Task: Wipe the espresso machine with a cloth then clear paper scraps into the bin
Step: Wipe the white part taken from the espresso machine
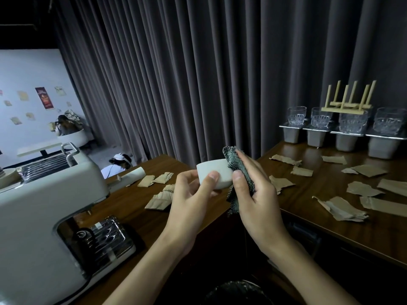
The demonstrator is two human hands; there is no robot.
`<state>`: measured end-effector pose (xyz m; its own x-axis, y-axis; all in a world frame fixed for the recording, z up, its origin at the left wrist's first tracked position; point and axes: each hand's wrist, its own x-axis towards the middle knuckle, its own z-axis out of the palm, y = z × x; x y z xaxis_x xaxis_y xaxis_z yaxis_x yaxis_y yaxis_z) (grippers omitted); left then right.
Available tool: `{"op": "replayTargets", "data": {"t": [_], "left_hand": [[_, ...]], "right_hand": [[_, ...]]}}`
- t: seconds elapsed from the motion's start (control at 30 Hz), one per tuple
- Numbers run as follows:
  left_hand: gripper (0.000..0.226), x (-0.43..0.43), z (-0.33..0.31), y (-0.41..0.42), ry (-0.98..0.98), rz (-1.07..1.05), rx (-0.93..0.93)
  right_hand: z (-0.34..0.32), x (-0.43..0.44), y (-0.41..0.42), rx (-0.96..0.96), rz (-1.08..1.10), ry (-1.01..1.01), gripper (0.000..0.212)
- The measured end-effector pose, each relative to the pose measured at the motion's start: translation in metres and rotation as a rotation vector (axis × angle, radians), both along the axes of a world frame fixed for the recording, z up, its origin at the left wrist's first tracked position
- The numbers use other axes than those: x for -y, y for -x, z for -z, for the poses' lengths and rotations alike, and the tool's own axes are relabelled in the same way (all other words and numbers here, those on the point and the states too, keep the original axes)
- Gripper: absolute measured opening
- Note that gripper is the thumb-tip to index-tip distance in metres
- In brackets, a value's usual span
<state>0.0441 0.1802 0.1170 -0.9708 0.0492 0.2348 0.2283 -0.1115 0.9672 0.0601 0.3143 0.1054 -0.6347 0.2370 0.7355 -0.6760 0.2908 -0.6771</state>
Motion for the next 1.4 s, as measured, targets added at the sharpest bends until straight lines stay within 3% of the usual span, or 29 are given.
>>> {"op": "replayTargets", "data": {"t": [0.1,0.23,0.5,0.87,1.1,1.2,1.3,1.4], "left_hand": [[0.057,0.0,-0.001,0.003,0.062,0.023,-0.023],[0.065,0.004,-0.009,0.003,0.218,0.003,-0.153],[0.076,0.001,-0.008,0.002,-0.038,0.027,-0.023],[0.039,0.004,-0.013,0.0,0.067,0.08,-0.123],[0.043,0.003,-0.017,-0.005,0.055,0.065,-0.08],[0.057,0.0,-0.016,-0.004,-0.022,-0.014,-0.004],[0.067,-0.001,-0.018,-0.004,-0.023,-0.04,0.053],[0.08,-0.004,-0.021,-0.009,0.041,-0.044,0.044]], "right_hand": [[0.0,0.001,-0.001,0.011,0.014,-0.011,0.04],[-0.001,0.004,-0.003,-0.024,0.034,-0.073,0.041],[-0.004,-0.001,-0.003,-0.029,-0.001,-0.026,0.046],[-0.007,0.003,-0.002,-0.064,0.011,-0.058,0.035],[-0.013,-0.003,-0.006,-0.069,0.078,0.022,0.028],[-0.012,-0.002,-0.009,-0.053,0.074,0.072,0.026],[-0.009,0.0,-0.012,-0.018,0.059,0.021,0.023],[-0.008,0.004,-0.015,-0.056,0.071,-0.066,0.033]]}}
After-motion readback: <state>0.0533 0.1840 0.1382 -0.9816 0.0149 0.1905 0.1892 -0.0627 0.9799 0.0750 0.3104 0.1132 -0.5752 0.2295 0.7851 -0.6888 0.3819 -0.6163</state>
